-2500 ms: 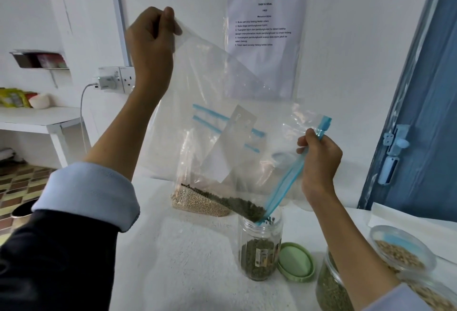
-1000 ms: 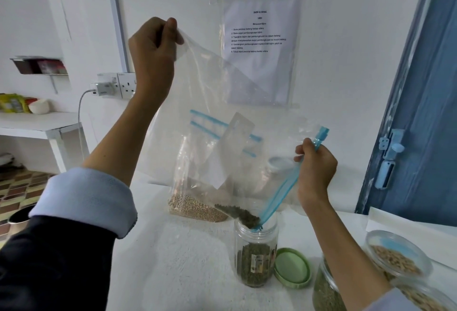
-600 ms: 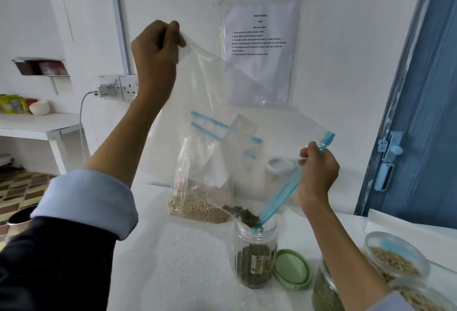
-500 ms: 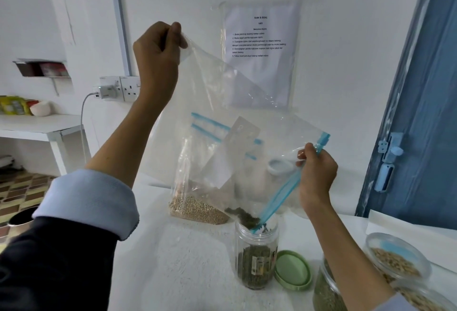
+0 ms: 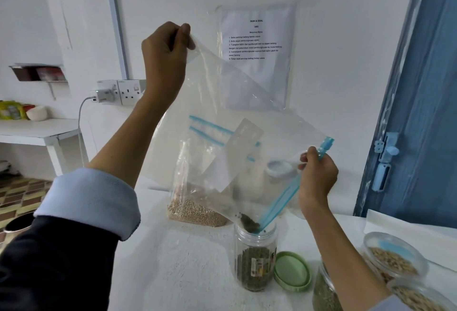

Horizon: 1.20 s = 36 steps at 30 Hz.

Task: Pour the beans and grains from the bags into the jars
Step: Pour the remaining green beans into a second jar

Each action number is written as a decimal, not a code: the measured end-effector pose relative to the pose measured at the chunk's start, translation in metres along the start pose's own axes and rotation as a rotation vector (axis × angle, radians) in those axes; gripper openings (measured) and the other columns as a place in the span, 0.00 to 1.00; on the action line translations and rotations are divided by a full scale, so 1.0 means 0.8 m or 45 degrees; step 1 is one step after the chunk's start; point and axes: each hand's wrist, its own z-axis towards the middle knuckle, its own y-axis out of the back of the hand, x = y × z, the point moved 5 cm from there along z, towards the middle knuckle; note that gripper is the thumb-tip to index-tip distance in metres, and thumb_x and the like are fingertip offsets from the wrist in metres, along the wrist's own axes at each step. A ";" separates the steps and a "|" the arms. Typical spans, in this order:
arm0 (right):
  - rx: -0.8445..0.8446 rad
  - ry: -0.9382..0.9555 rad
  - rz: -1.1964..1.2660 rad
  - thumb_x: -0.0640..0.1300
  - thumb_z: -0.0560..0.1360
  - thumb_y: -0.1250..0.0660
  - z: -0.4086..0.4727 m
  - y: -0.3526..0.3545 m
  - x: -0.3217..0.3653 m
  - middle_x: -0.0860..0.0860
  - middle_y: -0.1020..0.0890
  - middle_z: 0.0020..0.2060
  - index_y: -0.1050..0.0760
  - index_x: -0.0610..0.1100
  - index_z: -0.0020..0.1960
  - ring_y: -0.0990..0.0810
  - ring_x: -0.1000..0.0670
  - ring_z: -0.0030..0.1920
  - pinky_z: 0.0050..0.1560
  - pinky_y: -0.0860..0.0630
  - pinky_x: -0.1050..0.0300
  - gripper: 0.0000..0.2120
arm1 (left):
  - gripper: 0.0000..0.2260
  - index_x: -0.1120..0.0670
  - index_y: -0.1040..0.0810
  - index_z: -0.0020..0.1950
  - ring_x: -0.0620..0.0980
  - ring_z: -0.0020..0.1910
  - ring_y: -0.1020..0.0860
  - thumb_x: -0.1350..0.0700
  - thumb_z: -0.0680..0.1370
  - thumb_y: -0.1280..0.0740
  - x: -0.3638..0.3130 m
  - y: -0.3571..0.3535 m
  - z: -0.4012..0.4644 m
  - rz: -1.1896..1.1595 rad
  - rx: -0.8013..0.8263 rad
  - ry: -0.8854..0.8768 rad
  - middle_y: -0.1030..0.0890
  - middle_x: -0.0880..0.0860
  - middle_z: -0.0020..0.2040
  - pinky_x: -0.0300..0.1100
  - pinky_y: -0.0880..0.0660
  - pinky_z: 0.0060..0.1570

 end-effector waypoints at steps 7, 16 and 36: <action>0.036 -0.005 -0.003 0.42 0.79 0.40 0.000 0.000 -0.003 0.50 0.24 0.32 0.26 0.39 0.40 0.26 0.55 0.31 0.37 0.29 0.67 0.11 | 0.14 0.45 0.29 0.32 0.49 0.26 0.34 0.53 0.78 0.39 0.000 -0.002 -0.002 -0.007 0.040 0.015 0.31 0.47 0.25 0.41 0.37 0.32; -0.004 0.015 -0.023 0.42 0.79 0.39 0.001 -0.001 -0.004 0.50 0.24 0.31 0.27 0.43 0.35 0.26 0.60 0.26 0.32 0.31 0.71 0.13 | 0.14 0.45 0.29 0.32 0.45 0.26 0.33 0.53 0.78 0.39 -0.004 -0.001 0.000 0.013 0.044 0.008 0.31 0.44 0.26 0.39 0.36 0.32; -0.019 -0.006 0.003 0.42 0.80 0.40 0.000 0.001 -0.009 0.49 0.24 0.33 0.25 0.37 0.43 0.26 0.59 0.27 0.29 0.33 0.75 0.11 | 0.14 0.46 0.29 0.32 0.41 0.22 0.32 0.53 0.78 0.39 -0.002 0.000 -0.004 0.019 0.107 0.040 0.29 0.47 0.25 0.40 0.32 0.35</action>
